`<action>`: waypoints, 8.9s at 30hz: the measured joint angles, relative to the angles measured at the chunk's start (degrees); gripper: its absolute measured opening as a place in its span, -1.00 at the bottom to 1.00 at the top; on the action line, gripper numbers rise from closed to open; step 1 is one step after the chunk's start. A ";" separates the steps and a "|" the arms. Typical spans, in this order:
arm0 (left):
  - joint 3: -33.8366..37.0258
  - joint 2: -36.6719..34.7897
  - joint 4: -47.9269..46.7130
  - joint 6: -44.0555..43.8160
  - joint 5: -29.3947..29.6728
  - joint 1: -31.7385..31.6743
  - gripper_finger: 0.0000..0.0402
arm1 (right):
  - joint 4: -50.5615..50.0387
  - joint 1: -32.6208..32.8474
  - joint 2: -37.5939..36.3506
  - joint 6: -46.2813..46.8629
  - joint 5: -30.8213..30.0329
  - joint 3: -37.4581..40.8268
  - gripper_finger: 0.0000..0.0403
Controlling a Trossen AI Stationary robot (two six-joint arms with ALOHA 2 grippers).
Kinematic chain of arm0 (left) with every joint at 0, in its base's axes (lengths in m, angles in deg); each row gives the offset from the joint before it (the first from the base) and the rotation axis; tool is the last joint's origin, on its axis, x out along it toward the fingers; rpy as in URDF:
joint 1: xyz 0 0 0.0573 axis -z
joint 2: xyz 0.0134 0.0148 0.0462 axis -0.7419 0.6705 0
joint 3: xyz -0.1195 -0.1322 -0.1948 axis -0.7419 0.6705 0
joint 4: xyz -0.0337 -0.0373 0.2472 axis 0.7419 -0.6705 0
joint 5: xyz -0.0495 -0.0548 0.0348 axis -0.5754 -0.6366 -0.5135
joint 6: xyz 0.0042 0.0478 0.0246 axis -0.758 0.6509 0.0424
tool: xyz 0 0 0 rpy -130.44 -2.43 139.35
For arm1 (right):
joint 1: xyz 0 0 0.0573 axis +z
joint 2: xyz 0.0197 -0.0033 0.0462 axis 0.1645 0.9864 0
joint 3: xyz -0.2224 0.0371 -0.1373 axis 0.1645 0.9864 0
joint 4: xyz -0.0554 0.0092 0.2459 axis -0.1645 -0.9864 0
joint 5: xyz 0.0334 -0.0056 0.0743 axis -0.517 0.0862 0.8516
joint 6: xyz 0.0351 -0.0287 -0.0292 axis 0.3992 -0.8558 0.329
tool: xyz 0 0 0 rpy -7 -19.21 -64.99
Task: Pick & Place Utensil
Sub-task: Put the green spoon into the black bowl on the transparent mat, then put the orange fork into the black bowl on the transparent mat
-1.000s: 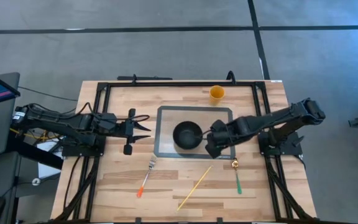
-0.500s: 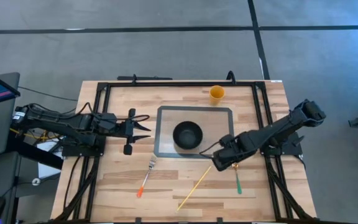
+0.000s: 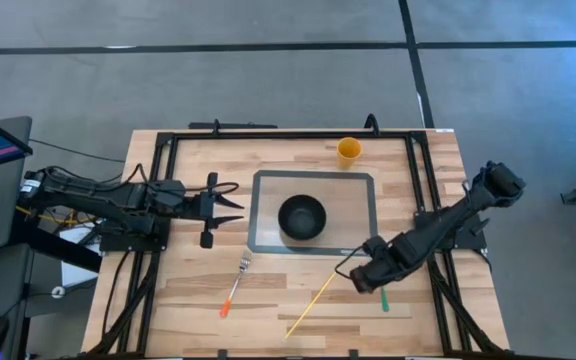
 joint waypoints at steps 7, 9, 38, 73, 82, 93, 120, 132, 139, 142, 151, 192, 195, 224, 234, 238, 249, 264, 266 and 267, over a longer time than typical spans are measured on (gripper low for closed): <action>-0.02 0.00 0.48 2.57 1.53 0.00 -0.48 | 3.27 4.54 0.00 10.24 -0.02 3.21 -0.02; -0.02 0.00 0.73 2.60 2.43 -0.21 -0.48 | 4.10 5.83 -0.02 12.81 -0.08 3.72 -0.02; -0.02 -0.02 1.44 2.56 2.99 -4.35 -0.48 | 16.08 10.61 0.83 24.70 -6.05 13.56 -0.31; 0.00 -0.01 1.51 2.08 2.95 -4.35 -0.48 | 11.84 1.60 2.08 -1.72 -4.69 7.31 -0.95; 0.00 0.00 1.47 1.95 2.95 -4.35 -0.48 | 9.79 -6.13 0.87 -13.66 -4.57 3.91 -0.98; 0.00 0.00 1.46 1.99 2.95 -4.35 -0.48 | 11.19 -18.33 0.82 -25.46 -0.80 -3.56 -0.97; 0.00 0.00 1.46 2.12 2.96 -4.35 -0.48 | 25.08 -42.46 0.94 -25.21 20.91 -3.86 -0.96; 0.02 0.00 1.46 2.12 2.96 -4.33 -0.48 | 34.05 -41.49 9.92 -24.06 26.21 -4.09 -0.96; 0.02 0.72 1.63 0.58 -3.41 -4.35 -0.48 | 34.41 -44.57 11.93 -24.21 28.92 -4.26 -0.96; 0.06 3.11 1.76 0.53 -12.73 -4.31 -0.48 | 33.79 -45.64 12.90 -24.04 31.11 -4.17 -0.96; 0.04 17.10 5.16 6.31 -15.50 -5.44 -0.48 | 34.92 -45.75 18.18 -23.37 35.80 -6.11 -0.96; -0.02 32.51 19.39 6.60 -15.48 -11.16 -0.48 | 34.00 -47.73 21.46 -43.99 35.76 -17.48 -0.61; -0.02 31.20 19.76 6.49 -15.52 -10.56 -0.48 | 33.85 -47.17 21.46 -47.11 35.78 -20.05 -0.62; 0.00 22.15 -4.96 -45.01 -12.31 11.63 -0.48 | 20.94 -32.69 3.74 -90.52 -6.91 -23.12 -0.99; 0.00 30.28 -8.00 -67.77 -0.02 23.74 -0.48 | 19.15 -31.86 -2.50 -95.20 -12.72 -22.70 -0.99; 0.00 34.48 -7.77 -76.01 3.14 26.17 -0.48 | 23.16 -31.62 -7.49 -97.77 -13.83 -19.45 -1.00; -0.05 41.93 -3.67 -83.12 6.62 28.06 -0.48 | 38.35 -31.89 -12.26 -102.68 -13.81 -4.79 -1.00; -0.11 43.80 -2.48 -81.51 9.34 28.04 -0.81 | 45.73 -35.76 -12.55 -109.07 -13.74 -4.54 -0.99; -0.09 43.87 -2.21 -79.63 10.58 28.02 -0.93 | 44.58 -35.82 -12.55 -108.04 -13.74 -4.54 -1.00; -0.08 43.89 -2.15 -79.12 11.37 28.02 -0.95 | 44.33 -35.82 -12.55 -107.58 -13.74 -4.54 -1.00</action>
